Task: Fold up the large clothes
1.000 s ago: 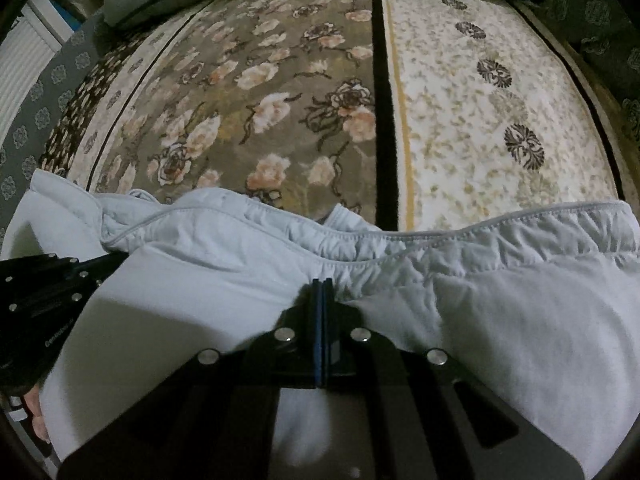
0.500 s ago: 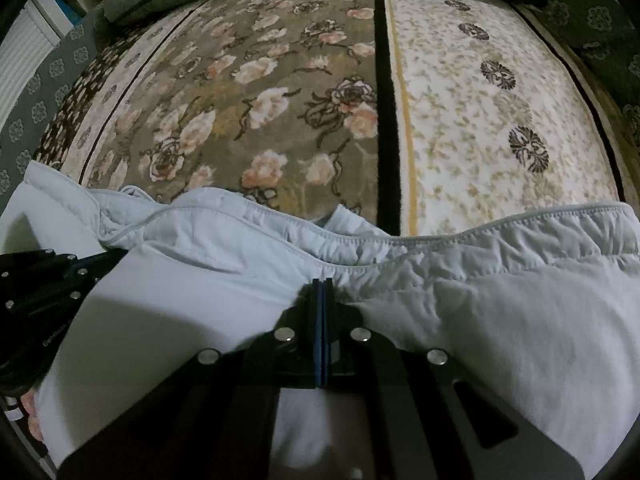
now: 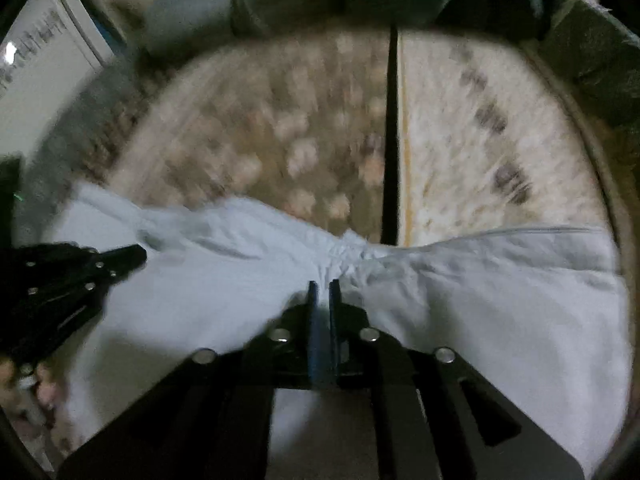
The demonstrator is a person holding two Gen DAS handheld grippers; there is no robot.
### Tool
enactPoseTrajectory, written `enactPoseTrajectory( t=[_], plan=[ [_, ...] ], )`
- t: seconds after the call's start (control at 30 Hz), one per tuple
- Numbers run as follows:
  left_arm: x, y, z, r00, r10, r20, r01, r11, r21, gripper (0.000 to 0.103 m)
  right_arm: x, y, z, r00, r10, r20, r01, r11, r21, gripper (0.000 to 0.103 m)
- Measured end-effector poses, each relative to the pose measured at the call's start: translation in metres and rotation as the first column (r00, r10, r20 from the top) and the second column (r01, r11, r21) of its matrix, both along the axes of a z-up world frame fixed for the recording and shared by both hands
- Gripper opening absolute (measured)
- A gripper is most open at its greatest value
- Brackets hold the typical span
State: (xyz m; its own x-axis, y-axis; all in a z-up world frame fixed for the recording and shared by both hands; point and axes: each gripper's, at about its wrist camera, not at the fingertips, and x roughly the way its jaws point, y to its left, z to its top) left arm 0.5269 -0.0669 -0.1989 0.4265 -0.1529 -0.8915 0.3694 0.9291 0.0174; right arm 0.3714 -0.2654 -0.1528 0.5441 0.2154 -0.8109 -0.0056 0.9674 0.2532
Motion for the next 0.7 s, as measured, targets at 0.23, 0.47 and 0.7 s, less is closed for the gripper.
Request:
enactPoseTrajectory(
  t=[0.23,0.47,0.7],
  plan=[
    [-0.036,0.083,0.037,0.994,0.084,0.068,-0.088,0.995,0.054,0.0,-0.06,-0.066,0.022,0.987,-0.162,-0.002,0.161,0.98,-0.114,0.062],
    [-0.035,0.112,-0.022,0.991,0.132,-0.019,-0.129,0.985,0.111,0.0,-0.057,-0.074,-0.038,0.973,-0.208,-0.098,0.187,0.964,-0.191,0.028],
    [-0.02,0.13,-0.051,0.975,0.192,-0.109,-0.195,0.981,-0.02,0.0,-0.046,-0.081,-0.066,0.965,-0.211,-0.155,0.19,0.972,-0.137,0.025]
  ],
)
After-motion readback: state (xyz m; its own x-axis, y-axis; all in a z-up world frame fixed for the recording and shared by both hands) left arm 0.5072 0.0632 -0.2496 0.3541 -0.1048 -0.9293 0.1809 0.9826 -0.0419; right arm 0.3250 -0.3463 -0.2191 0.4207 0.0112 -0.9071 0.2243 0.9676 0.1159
